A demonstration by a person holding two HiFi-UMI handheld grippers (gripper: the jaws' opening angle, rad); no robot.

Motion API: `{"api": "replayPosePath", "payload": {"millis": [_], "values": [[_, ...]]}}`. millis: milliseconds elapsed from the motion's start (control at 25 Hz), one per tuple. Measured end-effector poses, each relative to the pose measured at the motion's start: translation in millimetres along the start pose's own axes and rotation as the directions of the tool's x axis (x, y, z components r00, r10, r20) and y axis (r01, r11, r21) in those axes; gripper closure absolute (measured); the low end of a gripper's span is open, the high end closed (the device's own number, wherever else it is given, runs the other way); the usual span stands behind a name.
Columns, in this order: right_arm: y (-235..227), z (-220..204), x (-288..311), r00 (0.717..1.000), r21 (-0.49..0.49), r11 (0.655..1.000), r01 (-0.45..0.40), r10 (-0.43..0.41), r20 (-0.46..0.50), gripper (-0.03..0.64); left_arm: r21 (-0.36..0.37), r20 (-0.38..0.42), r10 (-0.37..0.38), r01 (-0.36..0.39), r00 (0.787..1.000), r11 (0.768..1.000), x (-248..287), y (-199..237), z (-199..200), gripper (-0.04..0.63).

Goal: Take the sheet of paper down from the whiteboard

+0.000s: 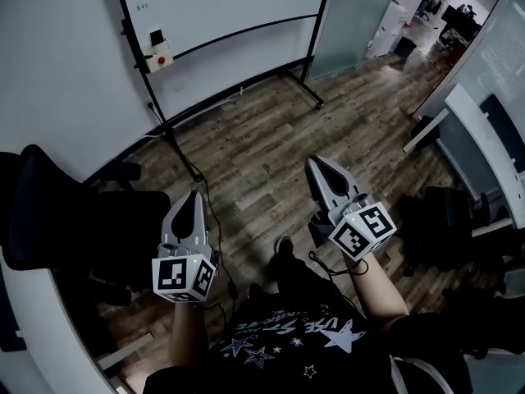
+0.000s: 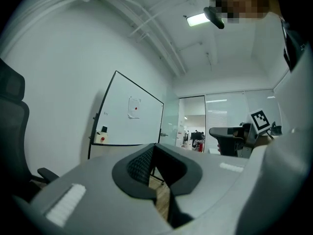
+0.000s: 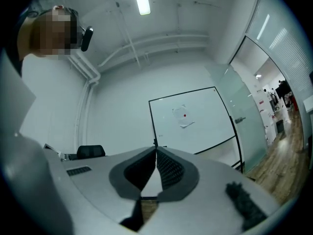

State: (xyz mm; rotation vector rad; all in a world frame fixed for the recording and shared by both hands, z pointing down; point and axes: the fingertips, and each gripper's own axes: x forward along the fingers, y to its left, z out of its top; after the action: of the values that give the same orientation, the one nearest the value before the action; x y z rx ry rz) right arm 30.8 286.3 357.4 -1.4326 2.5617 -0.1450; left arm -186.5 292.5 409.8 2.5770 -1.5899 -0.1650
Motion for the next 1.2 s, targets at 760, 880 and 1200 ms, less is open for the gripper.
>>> {"api": "replayPosePath", "payload": {"millis": [760,880,1200], "values": [[-170.7,20.1,152.3,0.993,0.083,0.994,-0.066,0.058,0.099,0.600,0.085,0.009,-0.012,0.011,1.000,0.996,210.9,6.5,24.0,0.588],[-202.6,23.9,169.0,0.993,0.089,0.994,-0.069,0.059,0.102,0.600,0.083,0.012,0.002,-0.003,1.000,0.997,245.2,8.7,25.7,0.588],[-262.4,20.1,209.8,0.991,0.119,0.987,-0.106,0.095,0.095,0.600,0.072,0.040,0.065,-0.068,0.997,0.995,303.7,16.6,27.1,0.588]]}}
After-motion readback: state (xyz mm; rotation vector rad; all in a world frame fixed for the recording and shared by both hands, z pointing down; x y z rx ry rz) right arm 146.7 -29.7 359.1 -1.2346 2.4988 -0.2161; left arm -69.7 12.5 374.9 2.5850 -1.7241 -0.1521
